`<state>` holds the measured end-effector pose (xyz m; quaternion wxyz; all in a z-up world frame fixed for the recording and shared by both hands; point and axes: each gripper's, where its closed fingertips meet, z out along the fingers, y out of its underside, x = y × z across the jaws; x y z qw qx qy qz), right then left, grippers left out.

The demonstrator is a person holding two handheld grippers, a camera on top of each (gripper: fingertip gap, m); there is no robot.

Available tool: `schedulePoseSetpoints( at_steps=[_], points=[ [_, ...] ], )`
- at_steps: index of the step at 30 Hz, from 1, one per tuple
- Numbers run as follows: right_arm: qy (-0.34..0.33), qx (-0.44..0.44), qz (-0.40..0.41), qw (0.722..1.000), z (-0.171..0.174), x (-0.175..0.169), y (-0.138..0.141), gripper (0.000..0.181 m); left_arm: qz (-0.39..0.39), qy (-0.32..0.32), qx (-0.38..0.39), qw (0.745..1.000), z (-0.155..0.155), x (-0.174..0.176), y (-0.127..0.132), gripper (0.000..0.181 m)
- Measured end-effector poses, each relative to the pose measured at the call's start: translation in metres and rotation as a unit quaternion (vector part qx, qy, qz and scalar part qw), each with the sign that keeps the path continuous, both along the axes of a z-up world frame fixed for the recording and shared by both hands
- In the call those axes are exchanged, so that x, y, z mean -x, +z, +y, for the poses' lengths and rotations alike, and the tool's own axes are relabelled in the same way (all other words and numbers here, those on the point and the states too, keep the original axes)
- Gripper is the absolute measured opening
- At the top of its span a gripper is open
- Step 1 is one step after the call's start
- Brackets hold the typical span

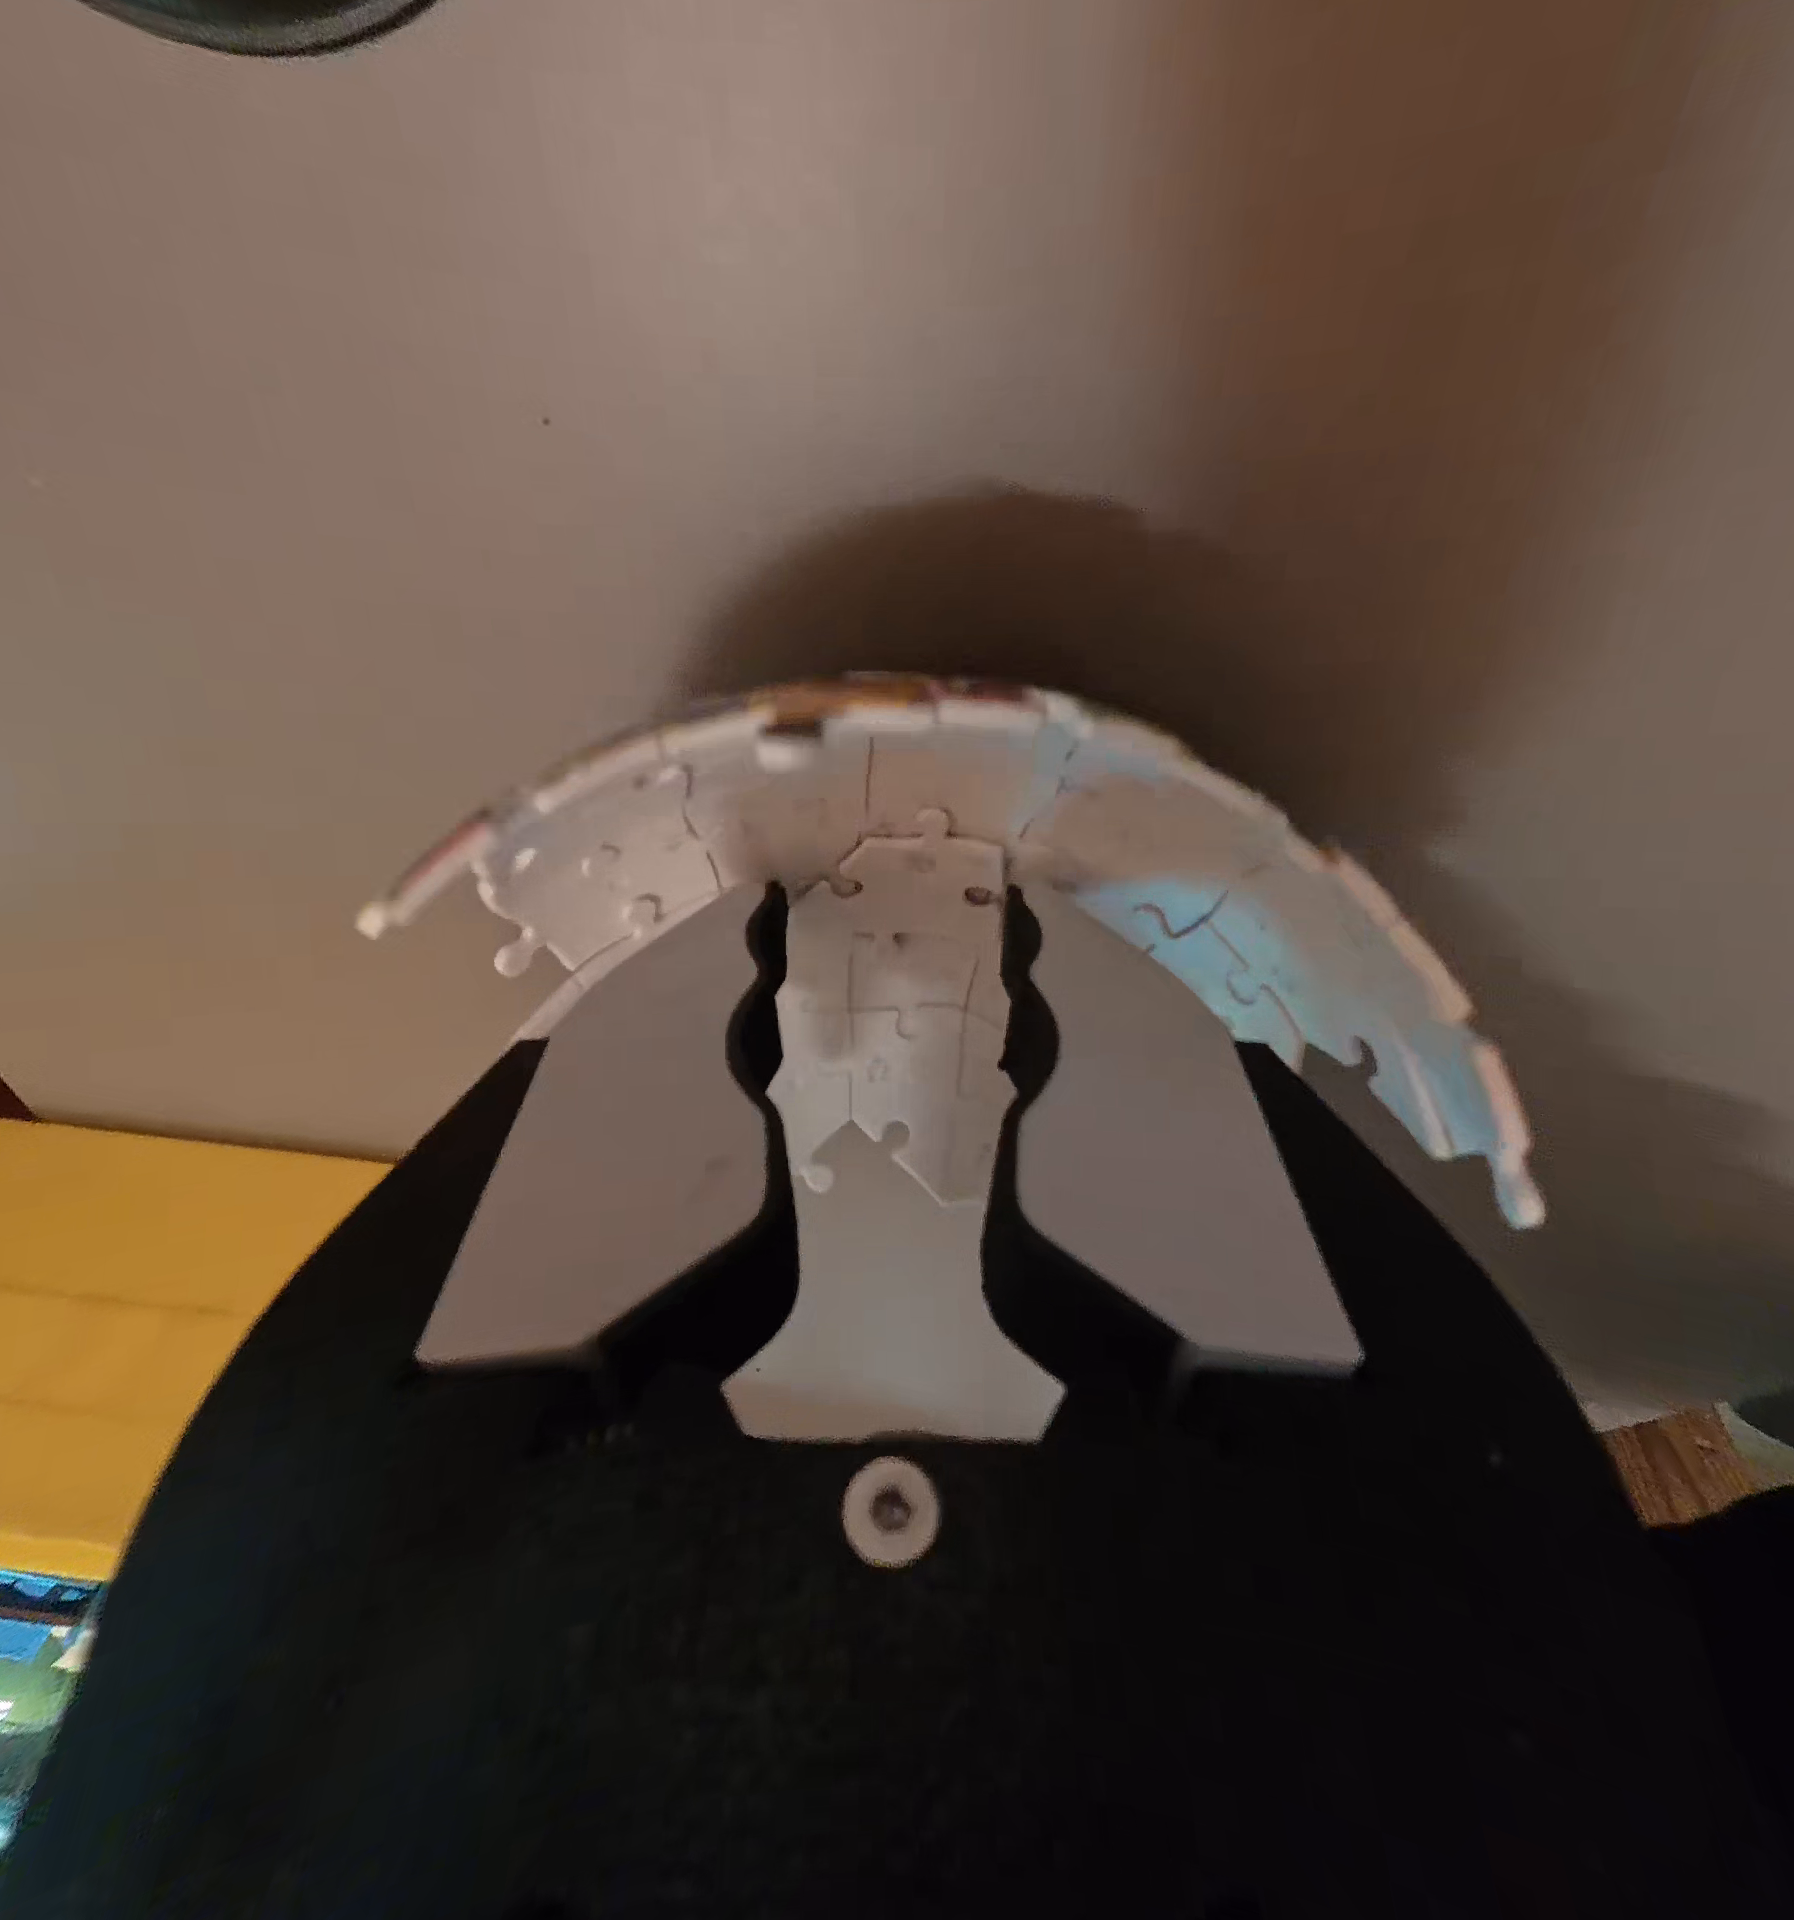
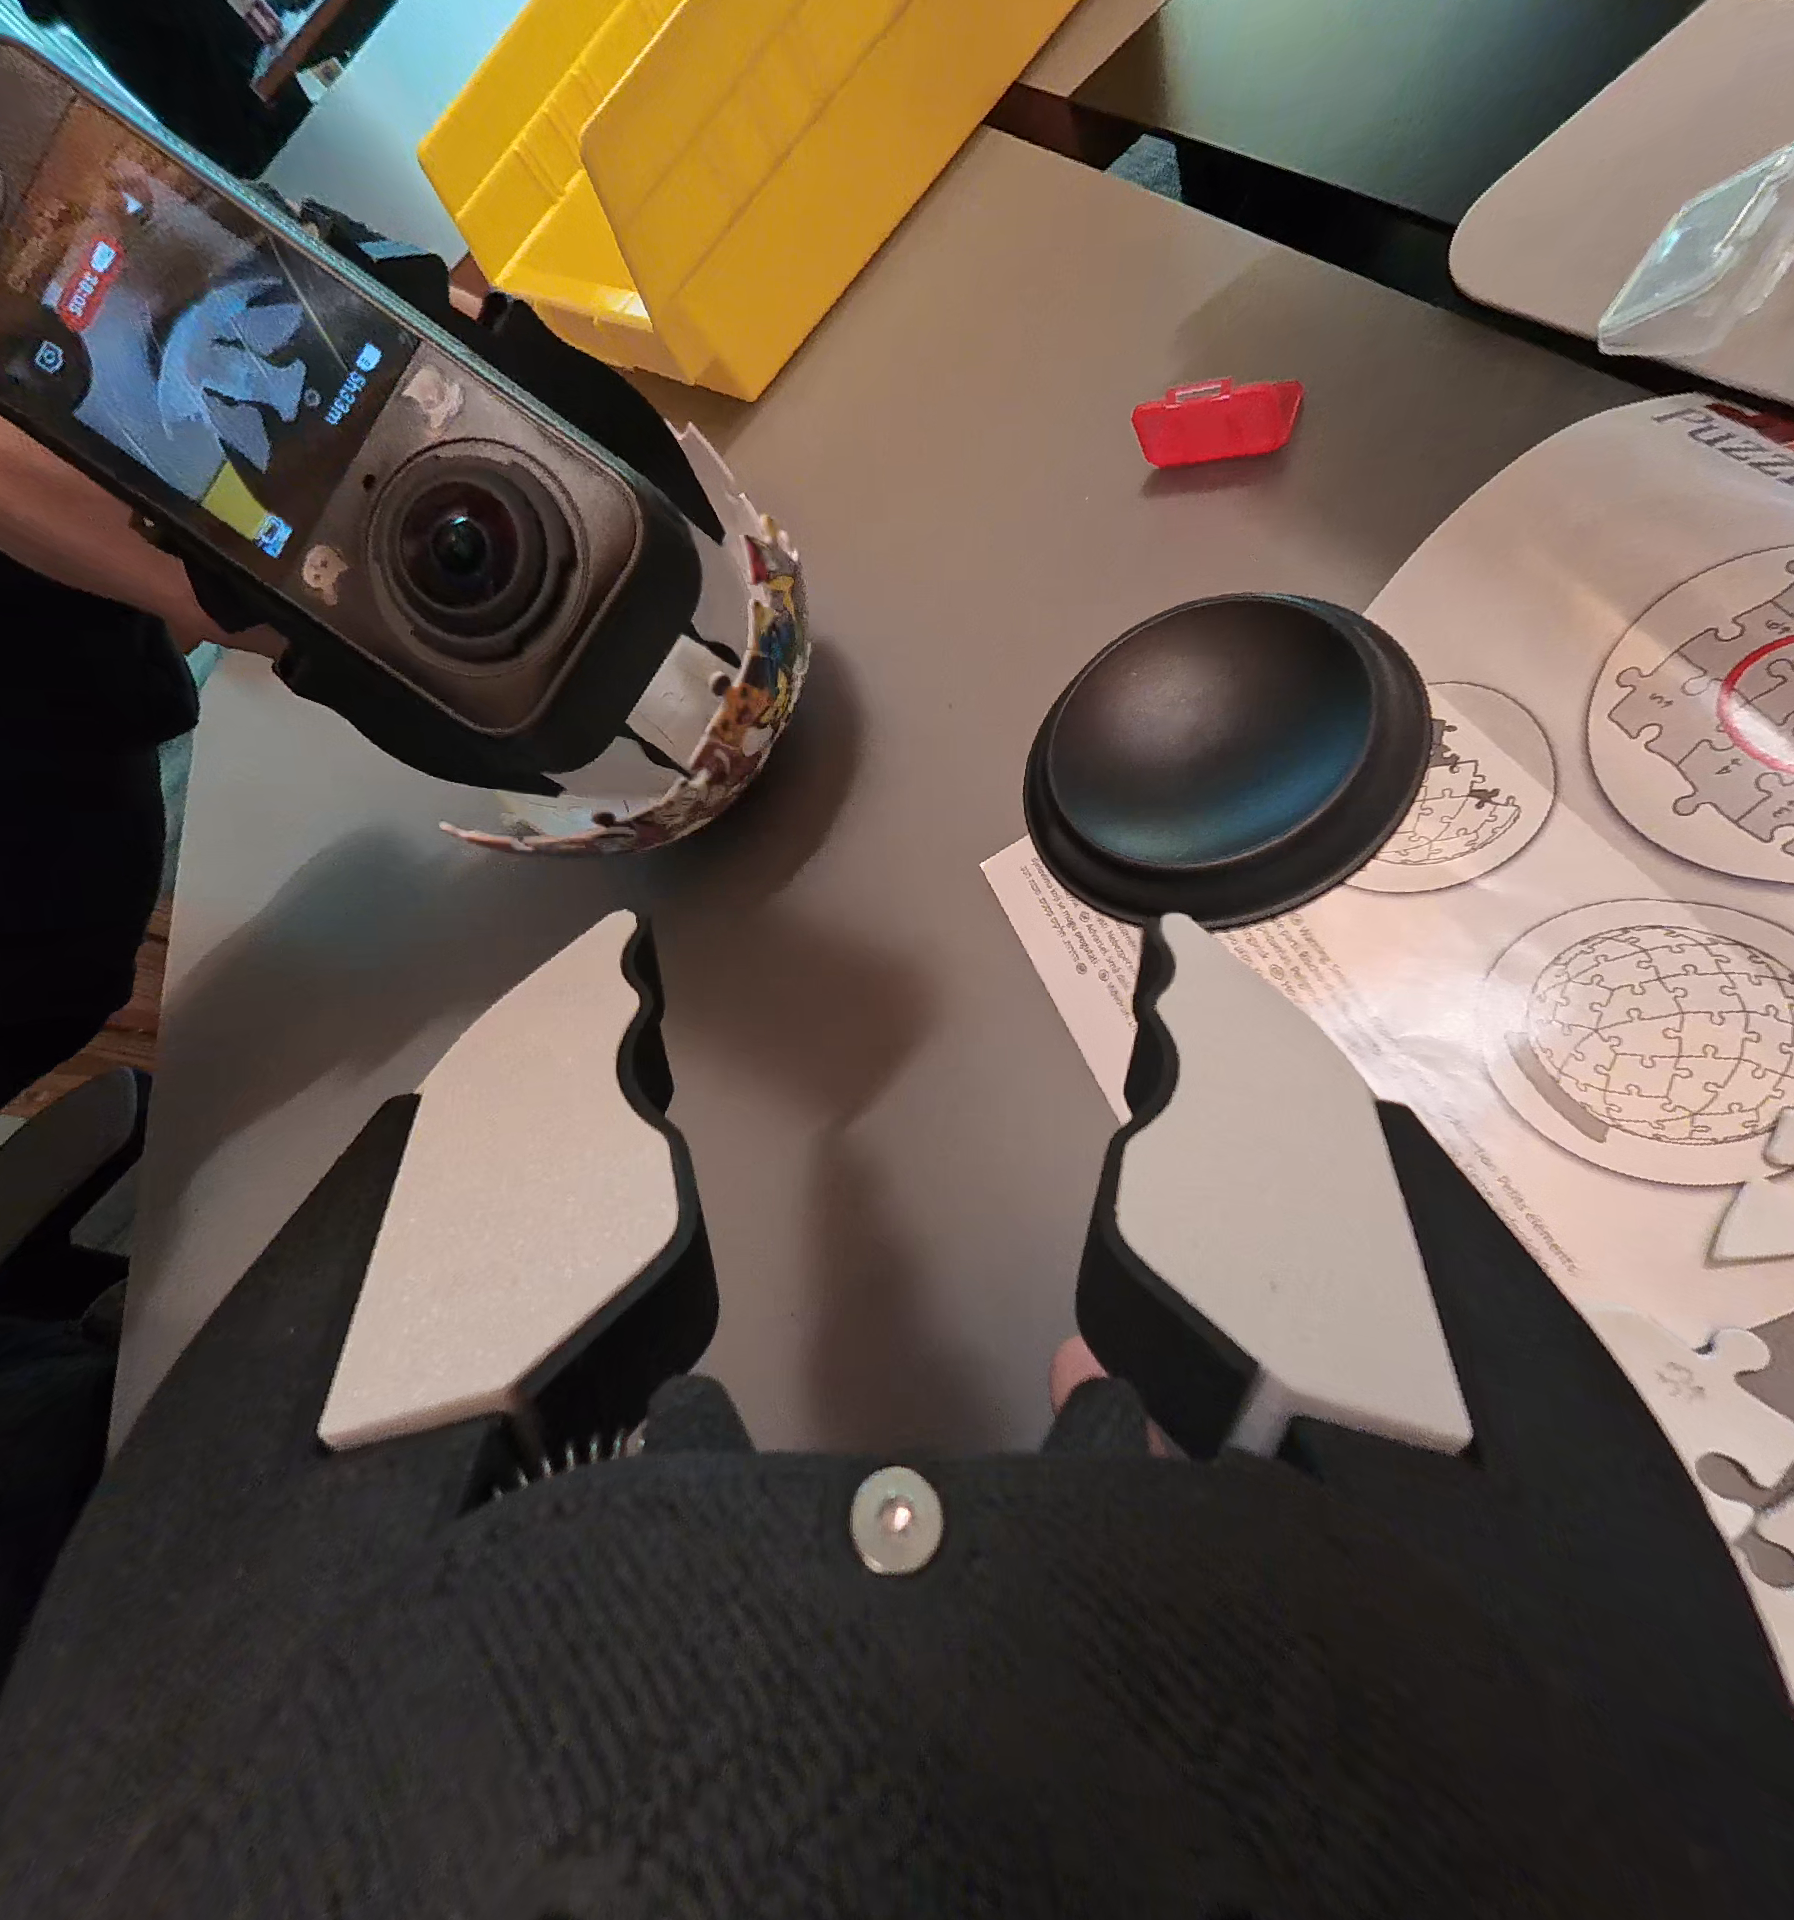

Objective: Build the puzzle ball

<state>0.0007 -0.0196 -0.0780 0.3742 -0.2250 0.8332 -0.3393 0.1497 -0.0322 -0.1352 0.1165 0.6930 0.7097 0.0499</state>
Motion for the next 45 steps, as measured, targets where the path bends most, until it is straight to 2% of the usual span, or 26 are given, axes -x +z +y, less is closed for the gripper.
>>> schedulePoseSetpoints(
  at_steps=[14, 30, 31, 32, 33, 37, 39, 41, 45],
  points=[
    [-0.011, 0.006, -0.01, 1.0, -0.001, 0.008, 0.008, 0.087, -0.016, 0.004, -0.018, 1.0, 0.001, 0.001, -0.001, 0.031],
    [-0.014, 0.004, -0.009, 1.0, -0.002, 0.011, 0.006, 0.087, -0.012, 0.009, 0.016, 1.0, -0.006, -0.005, 0.001, 0.026],
    [-0.014, 0.003, -0.009, 1.0, -0.002, 0.011, 0.006, 0.087, -0.01, 0.008, 0.018, 1.0, -0.006, -0.006, 0.002, 0.025],
    [-0.014, 0.003, -0.009, 1.0, -0.002, 0.011, 0.005, 0.087, -0.009, 0.007, 0.022, 1.0, -0.007, -0.006, 0.003, 0.0],
    [-0.013, 0.002, -0.009, 1.0, -0.002, 0.01, 0.005, 0.087, -0.003, 0.009, 0.029, 1.0, -0.009, -0.005, 0.004, 0.0],
    [-0.012, 0.0, -0.009, 1.0, -0.002, 0.01, 0.004, 0.087, 0.009, 0.019, 0.032, 0.999, -0.01, -0.002, 0.006, 0.008],
    [-0.012, 0.0, -0.009, 1.0, -0.002, 0.01, 0.004, 0.087, 0.008, 0.019, 0.038, 0.999, -0.011, -0.002, 0.01, 0.019],
    [-0.013, 0.001, -0.01, 1.0, -0.002, 0.01, 0.004, 0.087, 0.007, 0.02, 0.02, 1.0, -0.005, -0.001, 0.012, 0.034],
    [-0.01, -0.001, -0.009, 1.0, -0.002, 0.009, 0.003, 0.087, -0.021, -0.004, -0.011, 1.0, 0.004, -0.004, 0.011, 0.042]
  ],
)
